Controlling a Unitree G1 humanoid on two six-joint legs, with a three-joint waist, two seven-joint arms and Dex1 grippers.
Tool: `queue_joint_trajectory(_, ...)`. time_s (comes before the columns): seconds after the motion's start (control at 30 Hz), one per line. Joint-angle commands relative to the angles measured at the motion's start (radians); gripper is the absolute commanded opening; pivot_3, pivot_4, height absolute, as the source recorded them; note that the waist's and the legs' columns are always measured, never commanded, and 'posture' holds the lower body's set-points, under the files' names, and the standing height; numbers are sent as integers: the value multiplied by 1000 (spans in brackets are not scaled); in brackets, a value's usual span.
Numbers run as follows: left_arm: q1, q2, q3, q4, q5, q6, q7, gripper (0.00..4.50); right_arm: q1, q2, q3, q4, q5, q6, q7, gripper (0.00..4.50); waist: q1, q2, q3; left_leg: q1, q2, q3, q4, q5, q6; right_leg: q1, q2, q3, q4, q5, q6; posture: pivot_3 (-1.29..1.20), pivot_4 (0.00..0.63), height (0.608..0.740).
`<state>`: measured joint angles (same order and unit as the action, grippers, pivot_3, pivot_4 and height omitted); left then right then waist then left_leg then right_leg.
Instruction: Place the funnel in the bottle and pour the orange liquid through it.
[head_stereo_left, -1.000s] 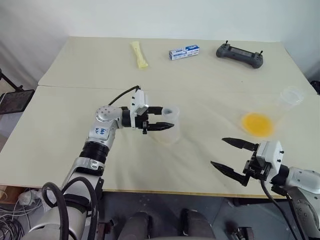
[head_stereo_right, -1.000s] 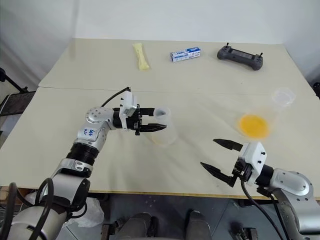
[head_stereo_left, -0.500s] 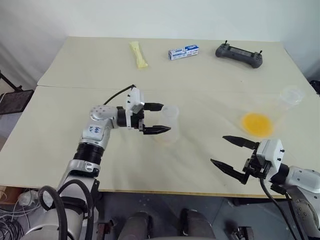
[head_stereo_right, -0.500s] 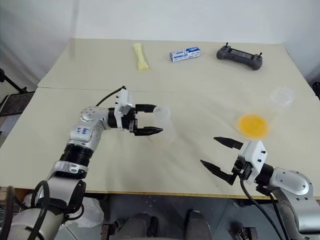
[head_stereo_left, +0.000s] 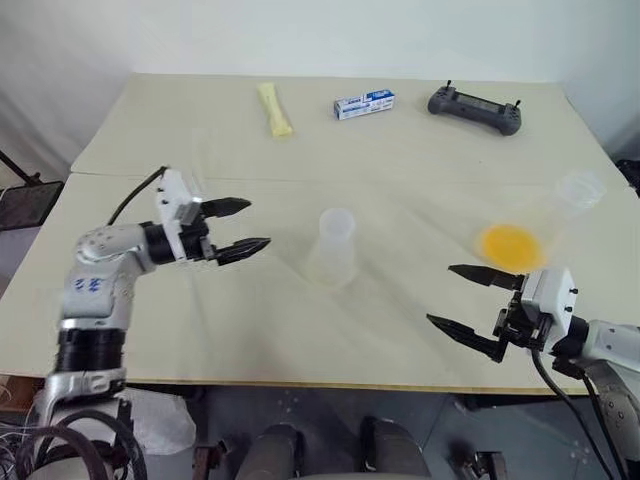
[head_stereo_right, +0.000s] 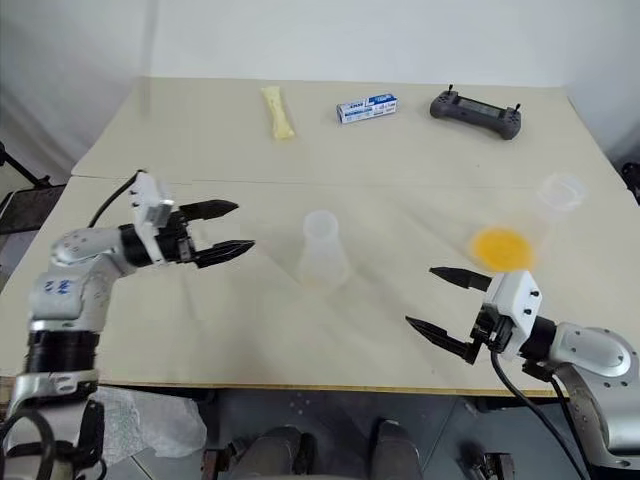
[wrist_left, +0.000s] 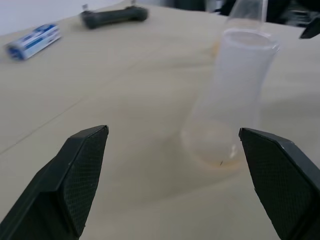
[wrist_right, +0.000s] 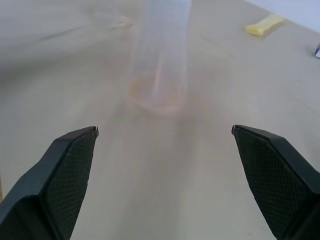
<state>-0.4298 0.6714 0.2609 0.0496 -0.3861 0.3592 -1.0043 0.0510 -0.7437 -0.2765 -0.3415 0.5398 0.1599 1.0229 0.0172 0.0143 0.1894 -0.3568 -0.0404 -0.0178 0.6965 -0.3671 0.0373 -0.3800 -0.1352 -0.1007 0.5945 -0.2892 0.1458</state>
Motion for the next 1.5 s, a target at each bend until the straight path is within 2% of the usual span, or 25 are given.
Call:
queue_joint_trajectory(0.03, 115, 47, 141, -85, 15, -58, 88, 4450, -28, -11, 4, 14, 17, 8, 21, 4500, 1, 0, 0, 0, 0, 0, -1, 0, 0, 0, 0, 0, 0, 0, 0, 0, 150, 740)
queue_joint_trajectory(0.2, 267, 64, 261, -110, 12, -93, 166, 4450, -60, -5, 19, 37, 12, 12, 33, 4500, 12, 0, 0, 0, 0, -2, 0, 0, -1, 2, -1, 3, -1, 0, -1, 0, 150, 740)
queue_joint_trajectory(0.33, 317, 70, 280, -62, 34, -144, 197, 4450, -71, -1, 29, 44, 10, 11, 37, 4500, 12, 0, 0, 0, -1, -3, 0, -1, -1, 2, -2, 4, -2, 0, -1, 0, 150, 740)
queue_joint_trajectory(0.57, 213, 91, 198, 147, 125, -264, 246, 4450, -60, 9, 29, 31, 4, 5, 26, 4500, 9, 0, 0, 0, 0, -2, 0, -1, -1, 2, -1, 4, -1, 0, -1, 0, 150, 740)
queue_joint_trajectory(0.77, 53, 78, 89, 346, 134, -359, 172, 4450, -10, 14, 1, -7, 5, 0, 1, 4500, 9, 0, 0, 0, -1, -1, -1, -1, -1, 1, -1, -2, 0, 0, 0, 0, 150, 740)
queue_joint_trajectory(1.07, 34, 130, 61, 357, 94, -321, 48, 4450, 88, 20, -49, -79, 14, -2, -46, 4500, 3, 0, 0, 0, 0, 1, -1, -1, -1, -1, 0, -2, 2, 0, 0, 0, 150, 740)
queue_joint_trajectory(1.23, 4, 136, 34, 408, 130, -344, 56, 4450, 102, 24, -45, -89, 14, -3, -54, 4500, 9, 0, 0, 1, 0, 1, -1, -1, -1, -1, -1, -1, 2, 0, 0, 0, 150, 740)
queue_joint_trajectory(1.5, -80, 61, -47, 477, 148, -396, 48, 4450, 78, 26, -32, -72, 7, -7, -59, 4500, 10, 0, 0, 1, -1, 1, 0, -1, 0, -1, -1, -2, 3, 0, 0, 0, 150, 740)
